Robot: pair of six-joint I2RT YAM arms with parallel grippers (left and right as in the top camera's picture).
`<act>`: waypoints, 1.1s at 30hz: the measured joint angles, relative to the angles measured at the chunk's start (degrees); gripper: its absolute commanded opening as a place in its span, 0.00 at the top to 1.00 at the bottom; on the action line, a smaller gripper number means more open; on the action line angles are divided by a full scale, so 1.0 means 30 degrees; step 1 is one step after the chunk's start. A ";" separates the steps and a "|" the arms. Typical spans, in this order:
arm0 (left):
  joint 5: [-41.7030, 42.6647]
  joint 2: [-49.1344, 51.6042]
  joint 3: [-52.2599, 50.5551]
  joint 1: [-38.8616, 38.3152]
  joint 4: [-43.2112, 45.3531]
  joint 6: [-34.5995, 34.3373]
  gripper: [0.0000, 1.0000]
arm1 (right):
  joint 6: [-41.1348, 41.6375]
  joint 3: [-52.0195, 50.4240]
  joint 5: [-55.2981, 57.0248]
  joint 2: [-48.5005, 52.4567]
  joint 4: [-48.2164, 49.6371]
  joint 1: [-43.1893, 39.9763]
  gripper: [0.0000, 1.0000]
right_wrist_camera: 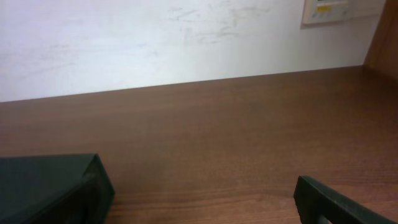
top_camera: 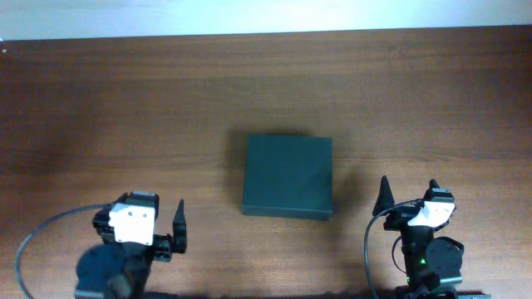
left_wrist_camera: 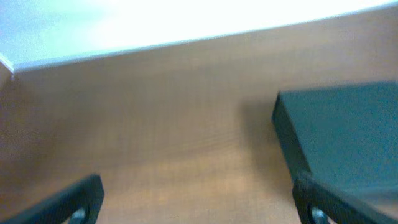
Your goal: Pack container
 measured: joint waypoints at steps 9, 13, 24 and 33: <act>-0.0051 -0.5217 -0.9683 0.0000 1.1336 0.0073 0.01 | -0.0007 0.0000 -0.0051 -0.0007 0.0000 0.0000 0.01; -0.0495 -0.5821 -1.1948 0.0000 1.2808 0.0058 0.01 | -0.0007 0.0000 -0.0051 -0.0015 -0.0007 0.0000 0.01; -0.2630 -0.5858 -1.3267 -0.0015 1.3398 -0.1282 0.01 | -0.0007 0.0000 -0.0051 -0.0015 0.0000 0.0000 0.01; -0.1137 -0.5865 -1.3267 0.0015 1.3289 -0.1217 0.01 | -0.0022 0.0000 -0.0051 -0.0015 -0.0007 0.0000 0.01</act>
